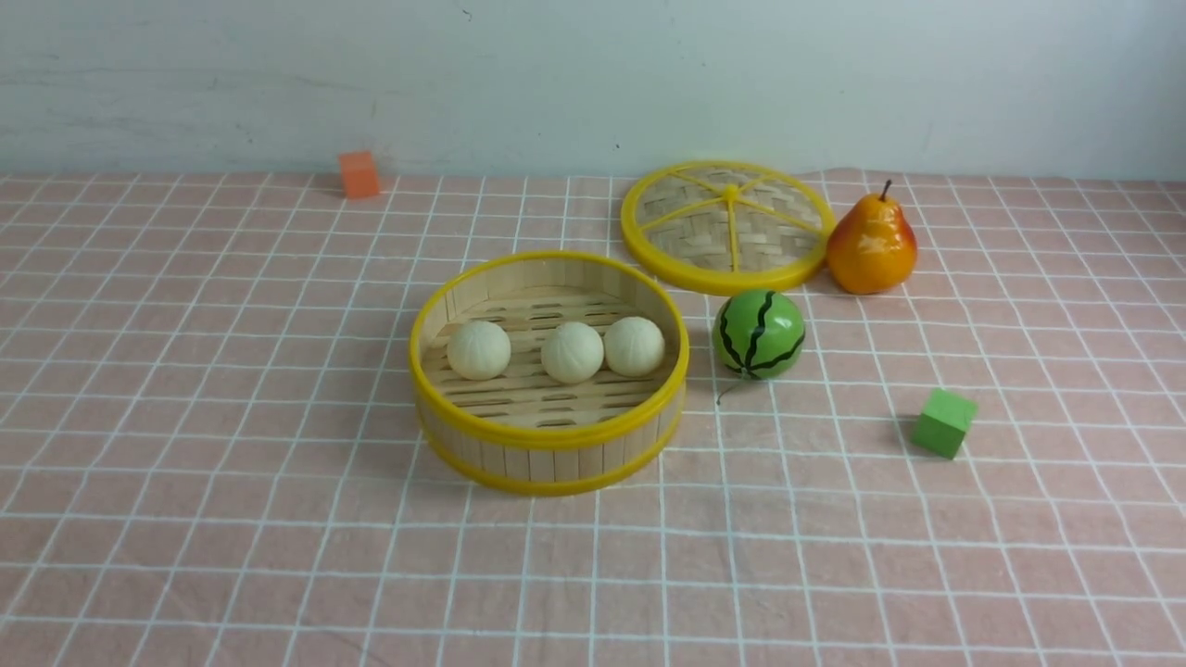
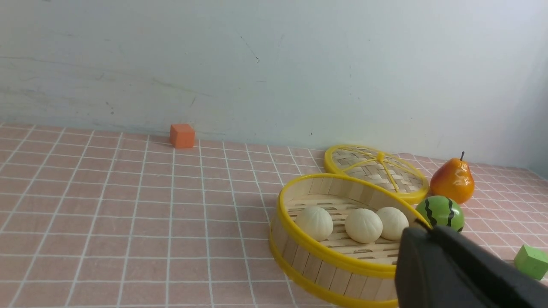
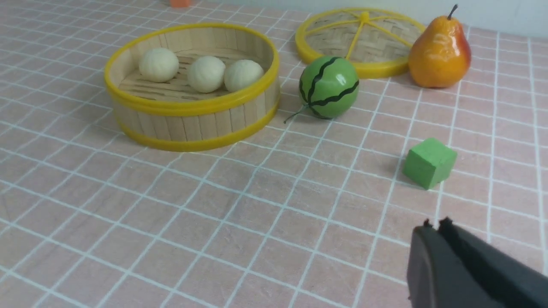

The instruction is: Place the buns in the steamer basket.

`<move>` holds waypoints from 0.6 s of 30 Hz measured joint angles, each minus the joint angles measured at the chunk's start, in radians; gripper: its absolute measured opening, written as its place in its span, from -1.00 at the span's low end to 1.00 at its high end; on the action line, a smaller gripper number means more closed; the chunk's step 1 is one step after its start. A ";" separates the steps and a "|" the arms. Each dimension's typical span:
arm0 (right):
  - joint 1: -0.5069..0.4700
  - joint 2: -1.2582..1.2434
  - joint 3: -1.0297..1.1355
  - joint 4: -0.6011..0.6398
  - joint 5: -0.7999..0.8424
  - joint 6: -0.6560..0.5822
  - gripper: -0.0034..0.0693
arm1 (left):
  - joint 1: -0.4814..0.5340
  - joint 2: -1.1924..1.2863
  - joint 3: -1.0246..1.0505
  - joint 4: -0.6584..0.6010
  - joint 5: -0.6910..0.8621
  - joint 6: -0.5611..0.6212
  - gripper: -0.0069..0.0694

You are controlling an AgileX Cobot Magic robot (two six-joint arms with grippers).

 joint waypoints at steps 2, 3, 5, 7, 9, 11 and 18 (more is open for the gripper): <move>-0.034 -0.044 0.027 -0.025 -0.028 0.000 -0.86 | 0.000 0.000 0.000 0.000 0.000 0.000 -0.86; -0.039 -0.058 0.034 -0.027 -0.028 0.000 -0.86 | 0.000 0.000 0.000 0.000 0.000 0.000 -0.86; -0.122 -0.170 0.084 -0.004 -0.073 -0.008 -0.87 | 0.000 0.000 0.000 0.002 0.000 0.000 -0.86; -0.171 -0.221 0.116 0.029 -0.086 -0.035 -0.89 | 0.000 0.000 0.000 0.002 0.000 0.000 -0.86; -0.247 -0.250 0.188 0.107 -0.118 -0.104 -0.92 | 0.000 -0.001 0.000 0.002 -0.002 0.000 -0.86; -0.288 -0.251 0.234 0.166 -0.125 -0.132 -0.93 | 0.000 -0.002 0.000 0.002 -0.001 0.000 -0.86; -0.355 -0.251 0.284 0.278 -0.027 -0.168 -0.93 | 0.000 -0.002 0.000 0.002 -0.001 0.000 -0.86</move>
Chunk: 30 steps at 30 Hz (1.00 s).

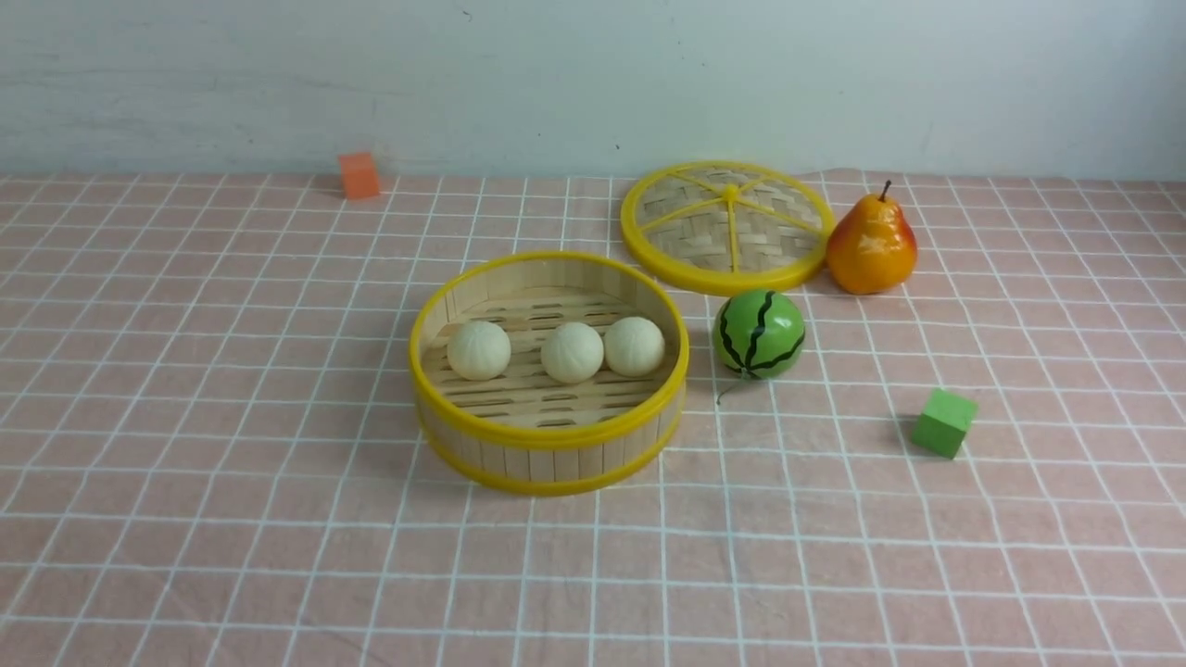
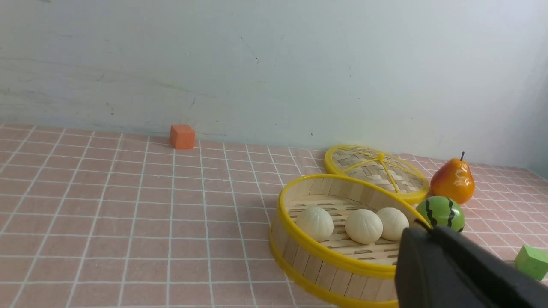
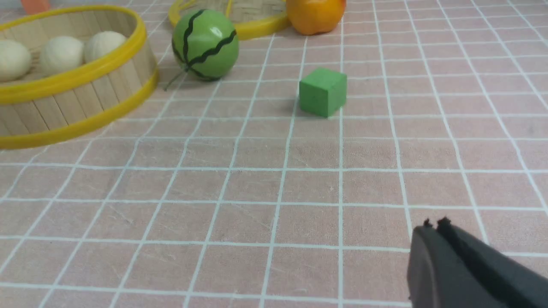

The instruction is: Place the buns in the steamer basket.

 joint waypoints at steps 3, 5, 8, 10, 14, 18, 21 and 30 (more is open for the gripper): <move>-0.033 0.000 -0.005 -0.003 0.030 -0.001 -0.93 | 0.000 0.000 0.000 0.000 0.001 0.000 -0.86; -0.045 0.000 -0.006 -0.003 0.034 -0.001 -0.93 | 0.000 0.000 0.000 0.000 0.001 0.000 -0.86; -0.056 0.000 -0.008 -0.004 0.041 -0.001 -0.93 | 0.000 0.000 0.000 0.000 0.001 0.000 -0.86; -0.056 0.000 -0.008 -0.004 0.043 -0.001 -0.93 | 0.000 0.000 0.000 0.000 0.001 0.000 -0.86; -0.056 0.000 -0.008 -0.004 0.043 -0.001 -0.92 | 0.000 0.000 0.000 0.000 0.001 0.000 -0.86; -0.056 0.000 -0.008 -0.004 0.043 -0.001 -0.92 | 0.000 0.000 0.000 0.000 0.001 0.000 -0.85; -0.056 0.000 -0.008 -0.004 0.043 -0.001 -0.91 | 0.000 0.000 0.000 0.000 0.001 0.000 -0.85; -0.056 0.000 -0.008 -0.004 0.043 -0.001 -0.90 | 0.028 -0.038 0.075 0.003 -0.035 0.000 -0.84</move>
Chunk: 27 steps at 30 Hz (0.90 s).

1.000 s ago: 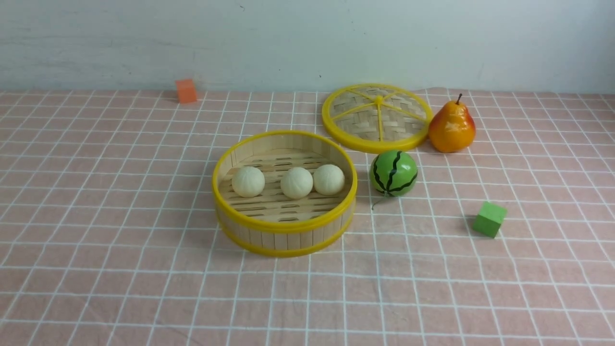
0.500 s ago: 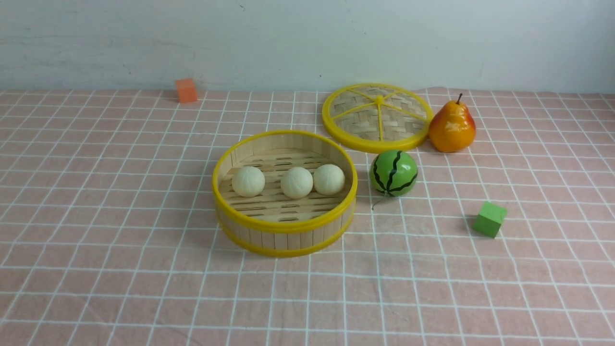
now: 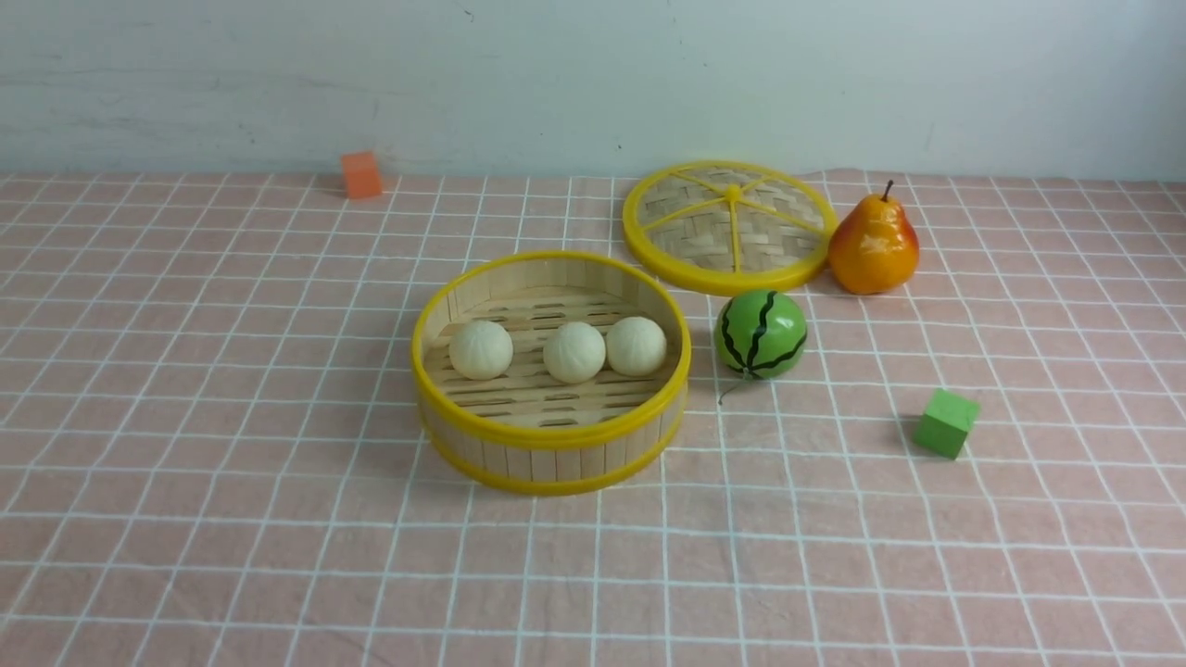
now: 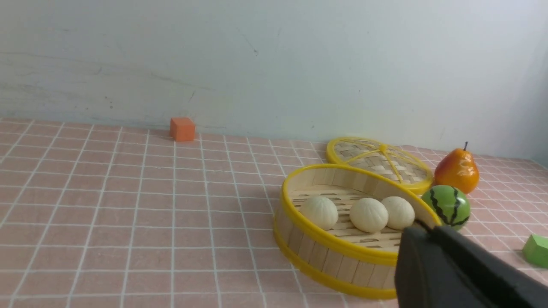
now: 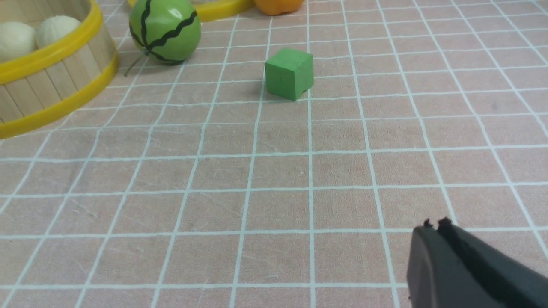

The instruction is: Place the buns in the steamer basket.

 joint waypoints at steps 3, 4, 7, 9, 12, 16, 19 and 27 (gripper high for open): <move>0.000 0.000 0.000 0.000 0.001 0.000 -0.89 | 0.102 -0.064 0.071 -0.073 -0.047 0.000 -0.83; 0.000 0.000 0.000 0.000 0.001 0.000 -0.89 | 0.119 -0.071 0.081 -0.089 -0.072 0.000 -0.83; 0.000 0.000 0.000 0.000 0.001 0.000 -0.87 | 0.279 -0.077 0.188 -0.219 -0.257 0.000 -0.82; 0.000 0.000 0.000 0.000 0.001 0.000 -0.87 | 0.355 -0.077 0.250 -0.249 -0.375 0.010 -0.82; 0.000 0.000 0.000 0.000 0.001 0.000 -0.86 | 0.400 -0.077 0.273 -0.259 -0.420 0.051 -0.82; 0.000 0.000 0.000 0.000 0.001 0.000 -0.85 | 0.431 -0.077 0.276 -0.351 -0.312 0.251 -0.85; 0.000 0.000 0.000 0.000 0.001 0.000 -0.85 | 0.432 -0.077 0.278 -0.435 -0.213 0.358 -0.85; 0.000 0.000 0.000 0.000 0.001 0.000 -0.83 | 0.432 -0.077 0.284 -0.614 0.077 0.603 -0.85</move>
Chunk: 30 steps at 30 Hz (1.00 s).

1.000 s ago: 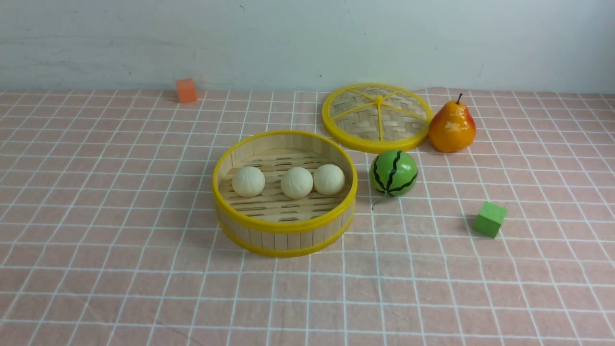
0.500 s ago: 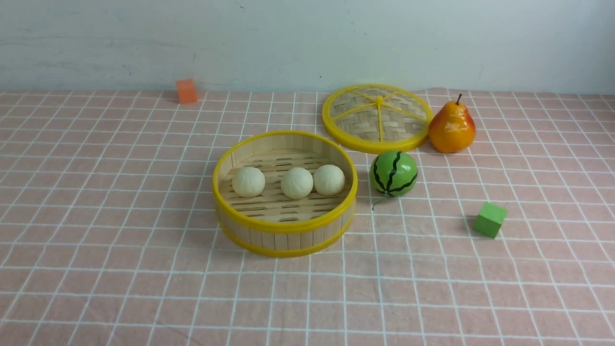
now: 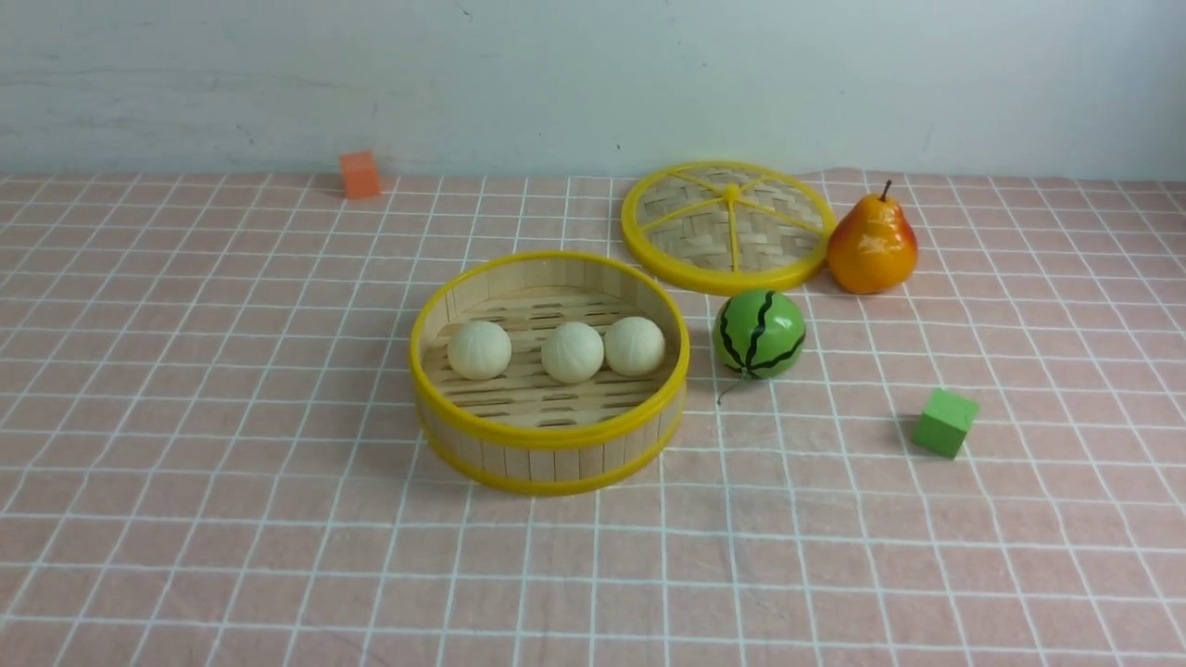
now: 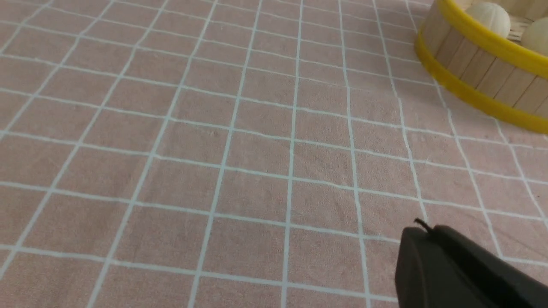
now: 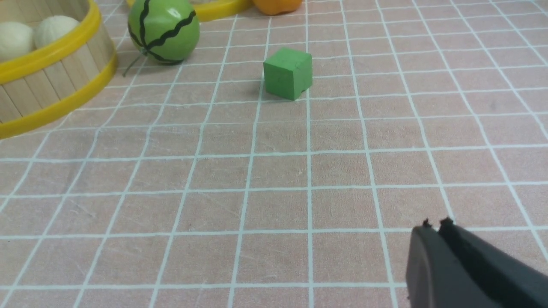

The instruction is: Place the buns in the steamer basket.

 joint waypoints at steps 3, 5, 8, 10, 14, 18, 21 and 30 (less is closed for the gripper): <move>0.000 0.000 0.000 0.000 0.000 0.000 -0.82 | 0.000 0.000 0.000 0.000 0.000 0.000 -0.85; 0.000 0.000 0.000 0.000 0.000 0.000 -0.81 | 0.000 0.000 0.000 0.000 0.000 -0.002 -0.85; 0.000 0.000 0.000 0.000 0.000 0.000 -0.80 | 0.000 0.000 0.000 0.000 0.000 -0.003 -0.85; 0.000 0.000 0.000 0.000 0.000 0.000 -0.79 | 0.000 0.000 0.000 -0.001 0.000 -0.003 -0.85; 0.000 0.000 0.000 0.000 0.000 0.000 -0.78 | 0.000 0.000 0.000 -0.001 0.001 -0.003 -0.85; 0.000 0.000 0.000 0.000 0.000 0.000 -0.76 | 0.000 0.000 0.000 -0.001 0.001 -0.003 -0.85; 0.000 0.000 0.000 0.000 0.000 0.000 -0.75 | 0.000 0.000 0.000 -0.001 0.001 -0.003 -0.85; 0.000 0.000 0.000 0.000 0.000 0.000 -0.70 | 0.000 0.000 0.000 -0.001 0.001 -0.003 -0.85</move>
